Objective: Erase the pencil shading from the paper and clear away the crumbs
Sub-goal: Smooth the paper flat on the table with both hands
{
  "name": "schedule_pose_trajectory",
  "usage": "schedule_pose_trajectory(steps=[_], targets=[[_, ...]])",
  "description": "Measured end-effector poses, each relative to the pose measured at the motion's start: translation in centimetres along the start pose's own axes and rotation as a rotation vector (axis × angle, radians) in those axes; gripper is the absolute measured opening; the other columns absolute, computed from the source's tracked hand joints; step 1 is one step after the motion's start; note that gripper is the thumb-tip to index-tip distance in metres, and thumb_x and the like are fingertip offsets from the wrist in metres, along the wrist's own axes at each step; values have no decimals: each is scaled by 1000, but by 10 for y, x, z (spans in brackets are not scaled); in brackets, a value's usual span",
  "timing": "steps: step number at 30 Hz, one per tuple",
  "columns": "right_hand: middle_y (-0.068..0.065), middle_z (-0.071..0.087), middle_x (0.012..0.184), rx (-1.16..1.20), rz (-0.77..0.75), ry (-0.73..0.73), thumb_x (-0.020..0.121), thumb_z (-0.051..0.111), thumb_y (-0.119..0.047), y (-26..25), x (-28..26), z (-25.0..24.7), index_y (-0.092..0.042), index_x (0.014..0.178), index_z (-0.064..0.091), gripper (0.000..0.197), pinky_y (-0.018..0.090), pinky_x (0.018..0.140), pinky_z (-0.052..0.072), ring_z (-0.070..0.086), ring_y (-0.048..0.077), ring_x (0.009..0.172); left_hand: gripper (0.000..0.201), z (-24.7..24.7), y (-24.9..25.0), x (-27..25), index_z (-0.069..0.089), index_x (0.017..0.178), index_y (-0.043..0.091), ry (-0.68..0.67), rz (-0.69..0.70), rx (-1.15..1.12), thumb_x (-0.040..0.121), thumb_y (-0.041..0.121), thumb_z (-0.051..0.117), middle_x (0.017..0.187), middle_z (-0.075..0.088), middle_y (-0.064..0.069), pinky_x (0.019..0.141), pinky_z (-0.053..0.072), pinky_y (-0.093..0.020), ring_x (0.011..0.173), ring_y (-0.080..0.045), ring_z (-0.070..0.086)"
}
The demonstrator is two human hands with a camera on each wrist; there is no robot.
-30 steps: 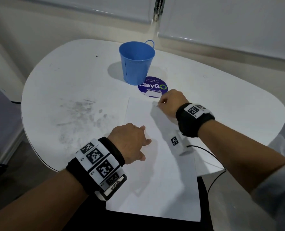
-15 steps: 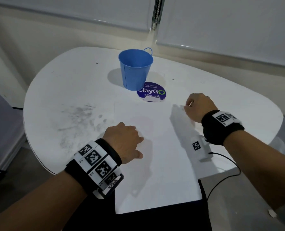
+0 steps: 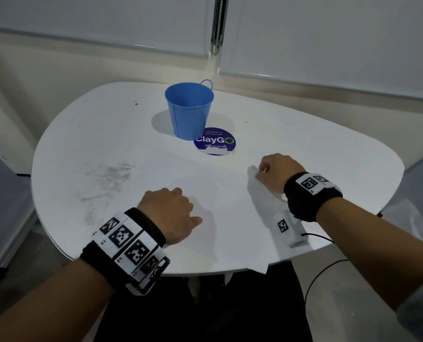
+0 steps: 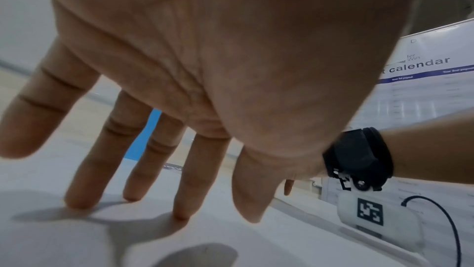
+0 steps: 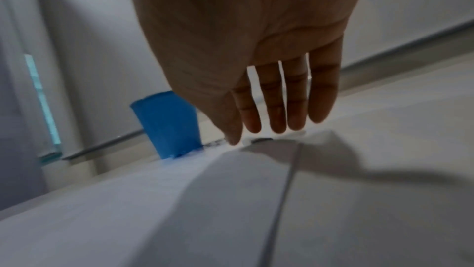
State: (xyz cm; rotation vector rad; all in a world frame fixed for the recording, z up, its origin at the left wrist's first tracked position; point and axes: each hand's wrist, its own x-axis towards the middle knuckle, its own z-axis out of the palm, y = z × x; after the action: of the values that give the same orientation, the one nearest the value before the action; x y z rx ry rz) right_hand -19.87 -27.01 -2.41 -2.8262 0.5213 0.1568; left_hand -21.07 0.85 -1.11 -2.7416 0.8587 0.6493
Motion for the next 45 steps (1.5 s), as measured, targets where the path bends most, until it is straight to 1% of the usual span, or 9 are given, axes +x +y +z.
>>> schedule_pose_trajectory(steps=[4, 8, 14, 19, 22, 27, 32, 38, 45], targets=[[0, 63, 114, 55, -127, 49, 93, 58, -45, -19, -27, -2, -24, 112, 66, 29, 30, 87, 44, 58, 22, 107, 57, 1, 1, -1, 51, 144, 28, -8, -21, 35, 102, 62, 29, 137, 44, -4, 89, 42, -36, 120, -24, 54], [-3, 57, 136, 81, -200, -178, 95, 50, -57, -42, -58, 19, -23, 129, 60, 50, 35, 107, 39, 52, 18, 127, 55, -3, -2, -2, 52, 144, 30, -4, 6, -20, 103, 61, 31, 139, 45, -2, 89, 44, -33, 122, -23, 54], [-11, 63, 112, -18, -220, -208, 90, 45, -65, -36, -68, 35, -25, 107, 63, 47, 38, 91, 49, 61, 17, 105, 50, -8, -84, -3, 55, 139, 43, 158, -77, -424, 91, 48, 68, 152, 43, 9, 113, 33, -32, 139, -15, 40], [-12, 52, 135, -20, -266, -293, 88, 46, -69, -44, -76, 37, -26, 129, 57, 60, 33, 104, 39, 51, 15, 125, 72, 30, -157, -11, 32, 147, 58, 85, -279, -466, 86, 60, 70, 169, -3, 13, 125, 2, -51, 155, -14, -12], [-6, 51, 139, 80, -254, -267, 78, 35, -85, -52, -66, 34, -23, 134, 54, 85, 34, 110, 35, 46, 15, 130, 76, 47, -170, -16, 19, 151, 59, -17, -299, -458, 90, 62, 63, 167, -19, 10, 124, -5, -54, 152, -17, -25], [13, -4, 165, -77, -74, -307, 94, 24, -71, -95, -46, 51, -13, 158, 5, 88, 42, 122, 6, -8, 22, 152, 77, 58, -175, -17, 11, 153, 59, -39, -288, -491, 90, 68, 56, 167, -20, 6, 122, -6, -56, 153, -24, -22], [7, -18, 164, -96, -346, -489, 88, 19, -79, -163, -70, 75, -12, 157, -8, 100, 39, 123, -3, -18, 19, 150, 77, 66, -177, -16, 7, 152, 59, -20, -279, -500, 92, 68, 53, 166, -23, 8, 123, -9, -53, 152, -22, -25], [16, -9, 164, -91, 131, -200, 86, 16, -82, -131, -19, 61, -7, 157, -5, 105, 47, 123, 2, -9, 28, 152, 85, 67, -177, -15, 5, 156, 53, 0, -278, -537, 90, 67, 58, 166, -21, 10, 122, -11, -51, 152, -20, -25], [8, -17, 163, 23, -375, -584, 83, 9, -84, -236, -69, 78, -11, 156, -9, 105, 44, 123, -3, -17, 22, 150, 90, 68, -180, -14, 5, 155, 54, 18, -273, -534, 86, 71, 59, 165, -22, 11, 123, -9, -53, 152, -20, -24]])
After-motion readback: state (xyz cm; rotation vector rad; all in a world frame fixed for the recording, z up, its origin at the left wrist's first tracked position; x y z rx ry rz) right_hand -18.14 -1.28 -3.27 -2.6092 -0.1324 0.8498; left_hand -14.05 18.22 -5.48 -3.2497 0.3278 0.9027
